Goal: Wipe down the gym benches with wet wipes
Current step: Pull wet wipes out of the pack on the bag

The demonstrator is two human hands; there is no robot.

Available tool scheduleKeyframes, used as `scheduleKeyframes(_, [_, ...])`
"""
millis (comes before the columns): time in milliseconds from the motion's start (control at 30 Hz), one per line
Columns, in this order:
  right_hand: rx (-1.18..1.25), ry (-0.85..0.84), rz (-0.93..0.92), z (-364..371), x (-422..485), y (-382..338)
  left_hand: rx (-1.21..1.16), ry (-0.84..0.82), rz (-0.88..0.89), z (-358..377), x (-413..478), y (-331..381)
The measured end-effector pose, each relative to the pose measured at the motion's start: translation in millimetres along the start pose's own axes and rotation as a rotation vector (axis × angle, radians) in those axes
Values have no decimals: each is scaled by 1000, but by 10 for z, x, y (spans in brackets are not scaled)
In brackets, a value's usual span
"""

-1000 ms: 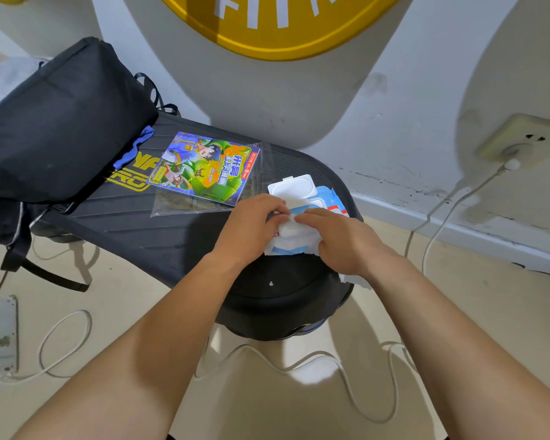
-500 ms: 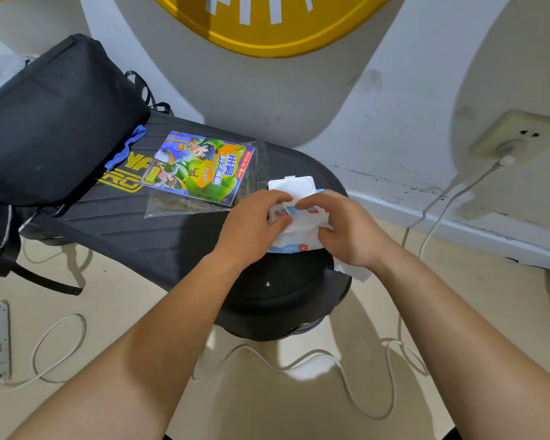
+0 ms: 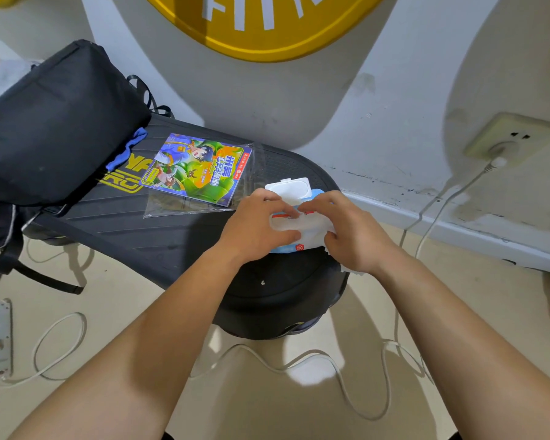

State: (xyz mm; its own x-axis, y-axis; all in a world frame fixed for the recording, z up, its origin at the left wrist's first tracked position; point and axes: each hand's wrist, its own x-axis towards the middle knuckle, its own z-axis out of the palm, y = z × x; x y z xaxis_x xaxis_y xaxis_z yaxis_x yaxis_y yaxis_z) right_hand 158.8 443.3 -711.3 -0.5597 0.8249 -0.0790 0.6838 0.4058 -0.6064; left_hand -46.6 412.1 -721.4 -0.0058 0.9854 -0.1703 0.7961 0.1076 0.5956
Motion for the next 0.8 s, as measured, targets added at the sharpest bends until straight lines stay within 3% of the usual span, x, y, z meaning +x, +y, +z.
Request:
scheduleKeyframes(100, [-233, -126, 42, 45, -44, -59, -82, -1, -6, 24, 25, -36])
scheduleKeyframes(200, [-372, -153, 89, 67, -60, -112, -141, 155, -33, 47, 66, -16])
scheduleKeyframes(267, [-364, -149, 107, 67, -54, -122, -46, 283, -83, 51, 126, -14])
scheduleKeyframes(333, [-336, -155, 123, 76, -48, -133, -18, 265, -150, 47, 171, -9])
scheduleKeyframes(433, [-300, -160, 157, 64, -49, -146, -230, 262, -164, 36, 153, 65])
scheduleKeyframes(533, [-263, -78, 148, -20, -90, -110, -313, 353, -42, -46, -5, 129])
scheduleKeyframes(600, [-239, -2, 133, -113, -124, -54, -189, 239, 73, -75, -115, 128])
scheduleKeyframes(700, [-204, 55, 167, -235, -169, 0, 269, 43, 147, -20, -216, 88])
scheduleKeyframes(800, [-155, 57, 151, -277, -234, 1, 493, 22, 178, 6, -230, 132])
